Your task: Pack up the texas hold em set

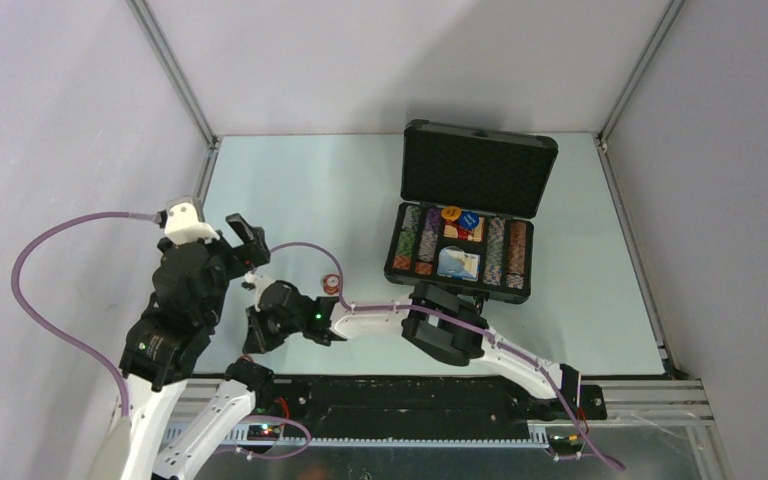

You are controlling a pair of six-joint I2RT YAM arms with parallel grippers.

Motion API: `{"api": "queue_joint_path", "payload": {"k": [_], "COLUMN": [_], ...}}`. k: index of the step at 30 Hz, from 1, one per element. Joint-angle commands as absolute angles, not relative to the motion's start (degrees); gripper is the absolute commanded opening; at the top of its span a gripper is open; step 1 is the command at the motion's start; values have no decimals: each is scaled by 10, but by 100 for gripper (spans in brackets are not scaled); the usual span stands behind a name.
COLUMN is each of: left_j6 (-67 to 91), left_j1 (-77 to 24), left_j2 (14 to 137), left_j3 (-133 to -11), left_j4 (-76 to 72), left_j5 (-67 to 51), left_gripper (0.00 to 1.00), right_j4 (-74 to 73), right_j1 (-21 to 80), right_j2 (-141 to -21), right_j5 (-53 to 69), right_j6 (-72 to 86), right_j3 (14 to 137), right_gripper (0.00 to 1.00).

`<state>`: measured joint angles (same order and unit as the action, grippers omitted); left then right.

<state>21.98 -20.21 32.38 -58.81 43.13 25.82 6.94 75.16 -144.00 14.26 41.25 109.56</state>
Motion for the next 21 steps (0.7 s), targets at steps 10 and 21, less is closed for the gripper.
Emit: {"api": "queue_joint_path", "payload": {"k": [10,21], "left_j6": [211,218], "left_j1": [-199,-199], "left_j2": [300,298], "left_j3": [-619,-619], "left_j4": [466,478], "left_j5": [338,323], "left_gripper": [98,98], "right_j4": [86,29], "right_j1": [736,743], "right_j2": [-1430,-1456], "right_j5": [126,140], "right_j6": [412,434], "right_j3": [1157,1208], "right_gripper": [0,0]}}
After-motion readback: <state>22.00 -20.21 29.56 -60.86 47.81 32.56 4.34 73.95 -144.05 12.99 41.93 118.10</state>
